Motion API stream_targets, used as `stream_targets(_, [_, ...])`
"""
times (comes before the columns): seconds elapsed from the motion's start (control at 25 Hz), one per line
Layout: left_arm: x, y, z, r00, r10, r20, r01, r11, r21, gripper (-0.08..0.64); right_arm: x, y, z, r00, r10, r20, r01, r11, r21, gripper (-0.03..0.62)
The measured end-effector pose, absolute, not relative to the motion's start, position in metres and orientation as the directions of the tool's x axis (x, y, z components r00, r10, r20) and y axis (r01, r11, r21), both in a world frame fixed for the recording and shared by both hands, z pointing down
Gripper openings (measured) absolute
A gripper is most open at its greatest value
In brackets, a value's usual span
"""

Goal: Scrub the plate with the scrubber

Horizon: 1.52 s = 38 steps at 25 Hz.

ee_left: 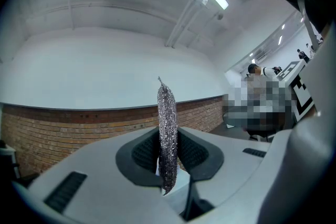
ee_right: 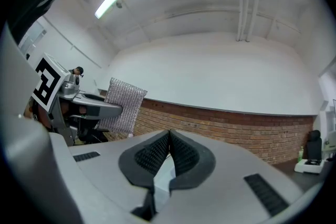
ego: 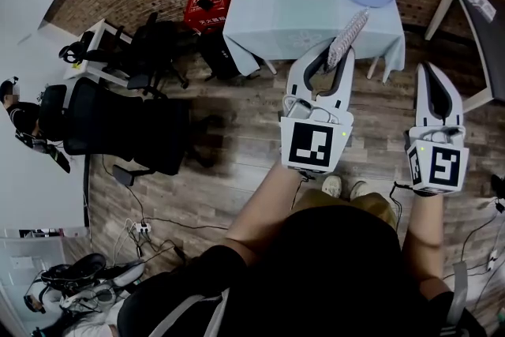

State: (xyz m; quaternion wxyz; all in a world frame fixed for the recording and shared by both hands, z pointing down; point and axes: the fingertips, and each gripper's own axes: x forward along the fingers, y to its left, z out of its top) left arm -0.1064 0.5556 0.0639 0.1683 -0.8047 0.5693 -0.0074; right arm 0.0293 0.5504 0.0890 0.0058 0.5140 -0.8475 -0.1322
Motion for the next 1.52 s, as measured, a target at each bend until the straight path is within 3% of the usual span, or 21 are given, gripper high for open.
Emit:
stream_targets(0.76, [-0.112,0.537,0.058,0.373,-0.904,-0.209,-0.911,-0.313,-0.270,0.080,0.027,0.535,0.082,-0.453,-0.876,-0.162,-0.882,0.415,0.224,0.035])
stream_targets(1.52, [-0.103,0.398,0.082,0.305,-0.934,-0.188,-0.933,-0.254,-0.254,0.080,0.030,0.388,0.099,-0.548,-0.824,-0.141,-0.827,0.508,0.240,0.035])
